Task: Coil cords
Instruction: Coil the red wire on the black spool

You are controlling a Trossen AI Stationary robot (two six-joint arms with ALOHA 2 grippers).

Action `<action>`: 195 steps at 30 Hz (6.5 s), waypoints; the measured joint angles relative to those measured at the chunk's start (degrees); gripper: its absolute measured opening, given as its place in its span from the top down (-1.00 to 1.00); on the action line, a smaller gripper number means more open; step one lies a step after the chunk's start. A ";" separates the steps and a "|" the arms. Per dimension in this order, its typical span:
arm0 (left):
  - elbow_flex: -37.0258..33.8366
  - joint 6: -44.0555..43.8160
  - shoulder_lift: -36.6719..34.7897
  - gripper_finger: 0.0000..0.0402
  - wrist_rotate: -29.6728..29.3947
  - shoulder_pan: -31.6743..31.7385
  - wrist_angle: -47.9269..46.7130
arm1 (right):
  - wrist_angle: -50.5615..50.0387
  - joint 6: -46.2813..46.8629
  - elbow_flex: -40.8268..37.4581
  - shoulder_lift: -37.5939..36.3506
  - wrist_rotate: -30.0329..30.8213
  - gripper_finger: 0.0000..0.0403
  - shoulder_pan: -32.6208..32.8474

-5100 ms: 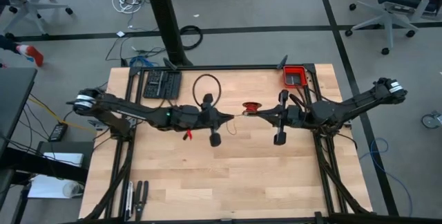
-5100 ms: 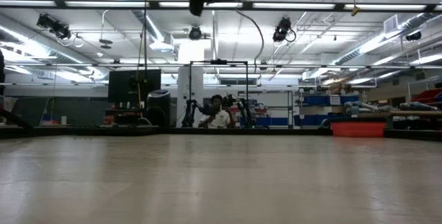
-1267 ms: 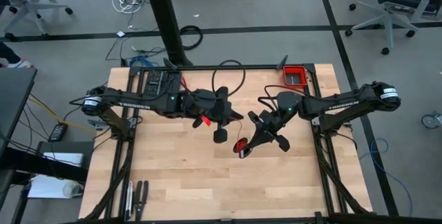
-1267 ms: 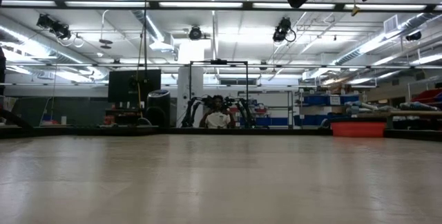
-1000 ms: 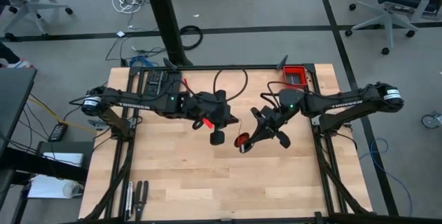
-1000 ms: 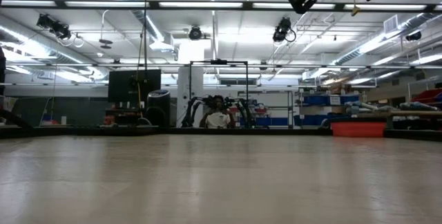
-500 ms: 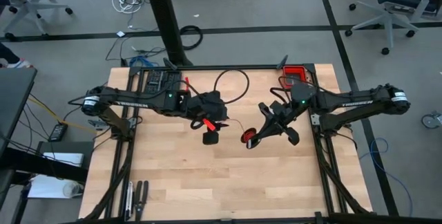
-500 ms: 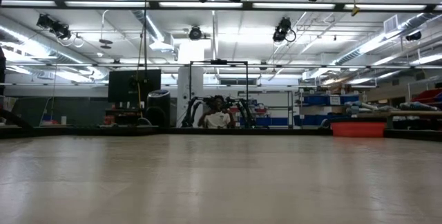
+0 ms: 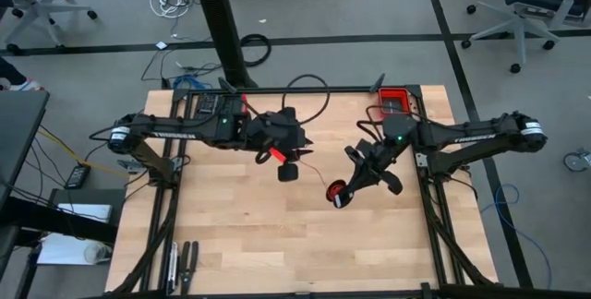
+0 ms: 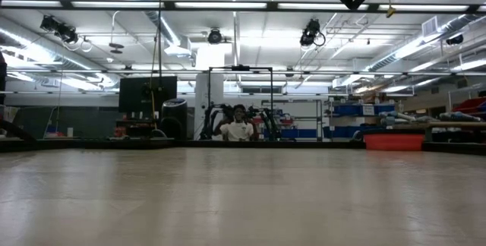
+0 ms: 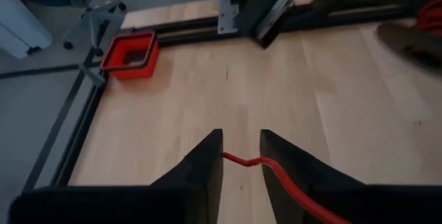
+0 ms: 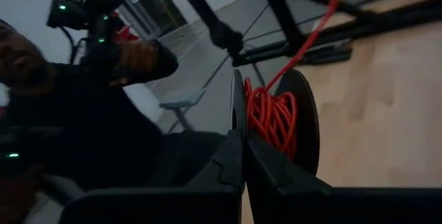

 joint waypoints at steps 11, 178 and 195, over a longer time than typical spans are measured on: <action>0.00 -0.36 0.02 0.78 0.37 2.25 -1.93 | -9.21 5.78 0.00 0.20 -4.01 0.99 -0.72; -37.40 -4.77 -9.46 0.98 -4.08 -3.52 60.53 | 22.61 -25.29 -5.18 4.93 37.06 0.93 4.02; -37.18 -4.99 -9.50 1.00 -13.51 -3.79 60.29 | 5.00 -21.76 -5.03 -8.25 54.52 0.52 6.41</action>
